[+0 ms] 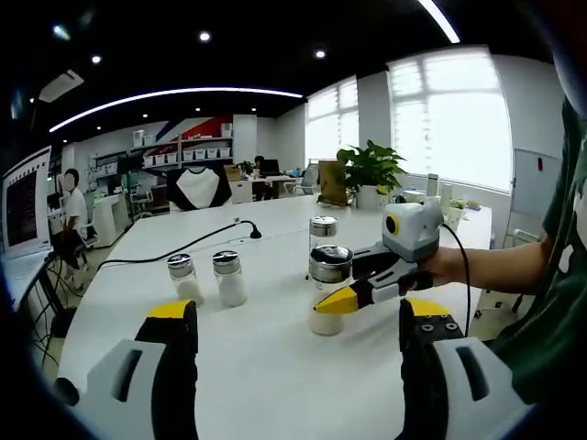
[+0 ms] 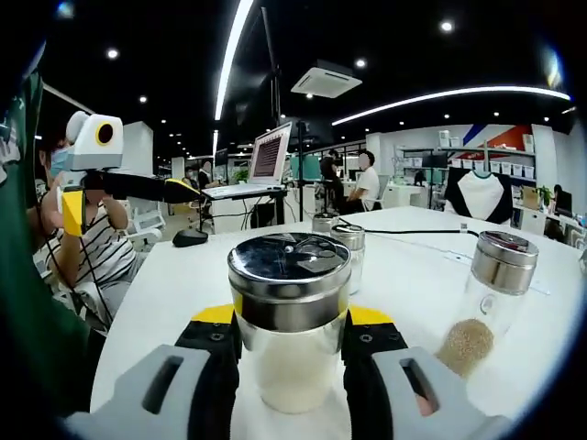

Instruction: Rotate the seasoning bottle until the label or dispensing opening points toward the visible target arrow and the bottle remains upright within the marked orientation range

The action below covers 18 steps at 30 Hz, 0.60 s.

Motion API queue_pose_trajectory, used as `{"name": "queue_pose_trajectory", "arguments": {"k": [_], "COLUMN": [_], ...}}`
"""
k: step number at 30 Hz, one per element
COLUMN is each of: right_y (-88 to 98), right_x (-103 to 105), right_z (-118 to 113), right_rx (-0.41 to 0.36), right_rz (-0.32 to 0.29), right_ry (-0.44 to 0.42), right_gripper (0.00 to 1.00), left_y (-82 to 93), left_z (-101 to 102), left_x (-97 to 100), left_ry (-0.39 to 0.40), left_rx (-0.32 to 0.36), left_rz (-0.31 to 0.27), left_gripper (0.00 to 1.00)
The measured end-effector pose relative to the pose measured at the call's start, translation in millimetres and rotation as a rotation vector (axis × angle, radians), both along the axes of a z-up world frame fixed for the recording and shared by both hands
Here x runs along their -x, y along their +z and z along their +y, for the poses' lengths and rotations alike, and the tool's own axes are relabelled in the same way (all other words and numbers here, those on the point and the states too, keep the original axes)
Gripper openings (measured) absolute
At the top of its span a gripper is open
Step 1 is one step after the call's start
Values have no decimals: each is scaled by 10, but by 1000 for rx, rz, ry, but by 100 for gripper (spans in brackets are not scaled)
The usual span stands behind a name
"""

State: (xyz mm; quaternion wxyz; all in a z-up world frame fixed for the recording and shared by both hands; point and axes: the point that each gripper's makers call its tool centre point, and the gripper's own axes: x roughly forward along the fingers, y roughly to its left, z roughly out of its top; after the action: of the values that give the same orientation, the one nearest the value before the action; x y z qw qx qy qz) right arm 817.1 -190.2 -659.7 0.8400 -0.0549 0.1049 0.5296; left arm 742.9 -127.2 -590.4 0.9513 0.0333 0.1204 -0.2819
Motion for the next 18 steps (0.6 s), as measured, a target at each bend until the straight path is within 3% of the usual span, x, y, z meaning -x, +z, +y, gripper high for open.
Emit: {"name": "queue_pose_trajectory", "arguments": {"k": [18], "right_y": [-25], "right_x": [-40], "right_z": [-14], "right_rx": [38], "right_rz": [27], "right_ry": [-154], "right_gripper": [42], "left_y": [17], "left_z": [-58], "left_x": [-25], "left_ry": [-17], "left_rx": [18], "left_rz": [-4], "left_gripper": [96]}}
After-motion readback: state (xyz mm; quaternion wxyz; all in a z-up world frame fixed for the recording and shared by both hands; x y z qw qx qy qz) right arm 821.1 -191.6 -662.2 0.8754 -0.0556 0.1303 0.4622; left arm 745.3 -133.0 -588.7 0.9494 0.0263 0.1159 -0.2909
